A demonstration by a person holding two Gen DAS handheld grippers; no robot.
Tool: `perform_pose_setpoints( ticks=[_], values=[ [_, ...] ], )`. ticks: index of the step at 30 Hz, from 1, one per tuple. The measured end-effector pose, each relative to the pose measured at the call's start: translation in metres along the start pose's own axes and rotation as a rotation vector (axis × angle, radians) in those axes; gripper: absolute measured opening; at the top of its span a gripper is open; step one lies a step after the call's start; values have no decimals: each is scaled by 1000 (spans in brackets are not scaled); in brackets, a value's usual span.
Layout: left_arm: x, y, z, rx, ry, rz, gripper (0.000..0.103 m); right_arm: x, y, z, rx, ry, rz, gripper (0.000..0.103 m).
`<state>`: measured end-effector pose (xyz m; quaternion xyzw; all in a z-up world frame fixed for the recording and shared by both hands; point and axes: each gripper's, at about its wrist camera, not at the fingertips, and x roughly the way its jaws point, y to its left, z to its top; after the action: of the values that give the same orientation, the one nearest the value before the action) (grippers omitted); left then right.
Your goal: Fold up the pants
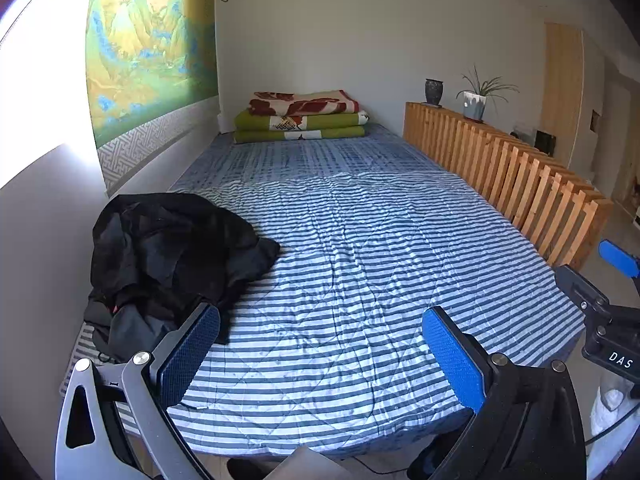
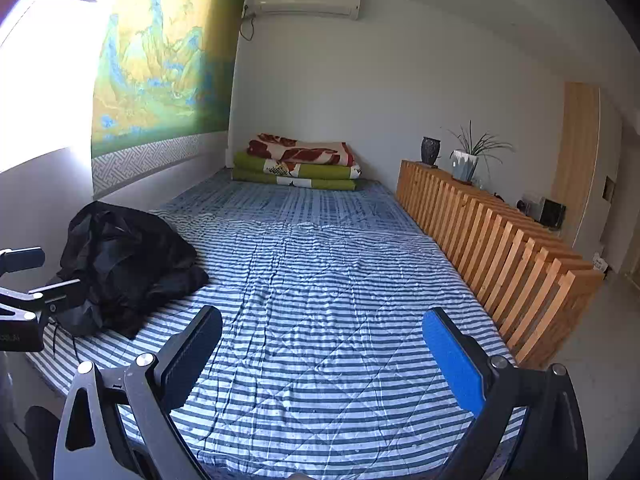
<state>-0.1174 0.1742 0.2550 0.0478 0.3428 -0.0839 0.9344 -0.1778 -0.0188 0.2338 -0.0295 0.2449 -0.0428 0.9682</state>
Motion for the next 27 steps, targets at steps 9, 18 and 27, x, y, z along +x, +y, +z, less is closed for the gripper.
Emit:
perform_pose_setpoints(
  ticks=[9,18,27],
  values=[
    [62,31,-51,-46,108,95,103,53,23,-51,70,152,65,99],
    [102,39,-72,-151,134,118,103,84,33,-77,114,228,59,99],
    [117,29,-81,-150,161,105,103,86,46,-76,97,231,47,99]
  ],
)
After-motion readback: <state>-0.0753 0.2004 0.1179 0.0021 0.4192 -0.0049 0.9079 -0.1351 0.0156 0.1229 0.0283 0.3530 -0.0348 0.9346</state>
